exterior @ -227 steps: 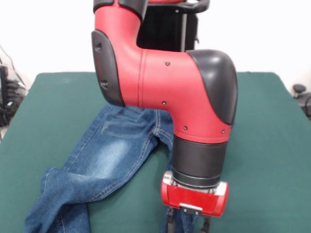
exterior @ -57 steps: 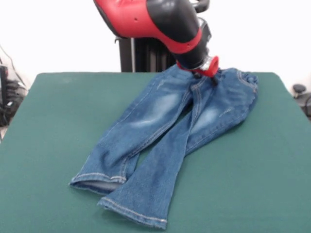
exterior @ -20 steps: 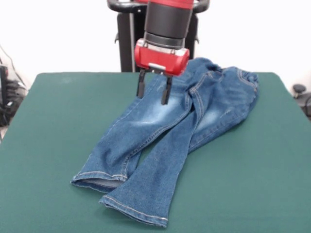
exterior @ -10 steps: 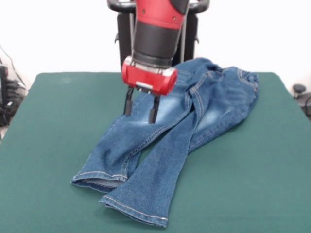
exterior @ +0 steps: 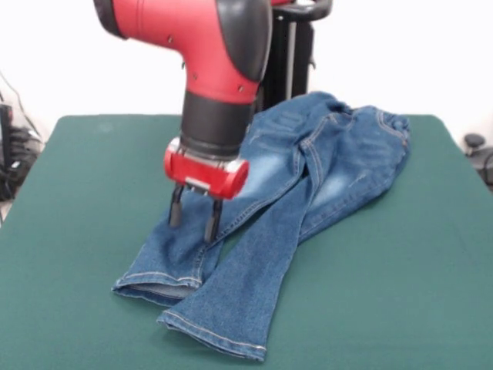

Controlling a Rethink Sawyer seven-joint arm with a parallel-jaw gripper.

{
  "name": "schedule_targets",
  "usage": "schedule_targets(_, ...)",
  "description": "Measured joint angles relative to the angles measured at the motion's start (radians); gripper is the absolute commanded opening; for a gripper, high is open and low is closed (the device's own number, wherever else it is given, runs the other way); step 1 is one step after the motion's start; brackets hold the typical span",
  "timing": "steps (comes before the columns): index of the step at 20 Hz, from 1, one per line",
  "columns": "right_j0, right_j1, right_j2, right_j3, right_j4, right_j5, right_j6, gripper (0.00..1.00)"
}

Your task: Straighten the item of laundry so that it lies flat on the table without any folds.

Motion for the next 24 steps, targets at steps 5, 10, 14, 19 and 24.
schedule_targets(5,-0.018,0.062,0.001,-0.053,-0.008,-0.020,0.000,1.00)
schedule_targets(10,0.003,0.075,-0.020,-0.096,-0.033,0.000,0.000,1.00)
schedule_targets(14,0.063,0.102,-0.080,-0.161,-0.030,0.081,0.000,1.00)
schedule_targets(19,0.195,0.203,-0.241,-0.331,-0.025,0.253,0.000,1.00)
schedule_targets(24,0.221,0.277,-0.321,-0.453,-0.024,0.338,0.000,1.00)
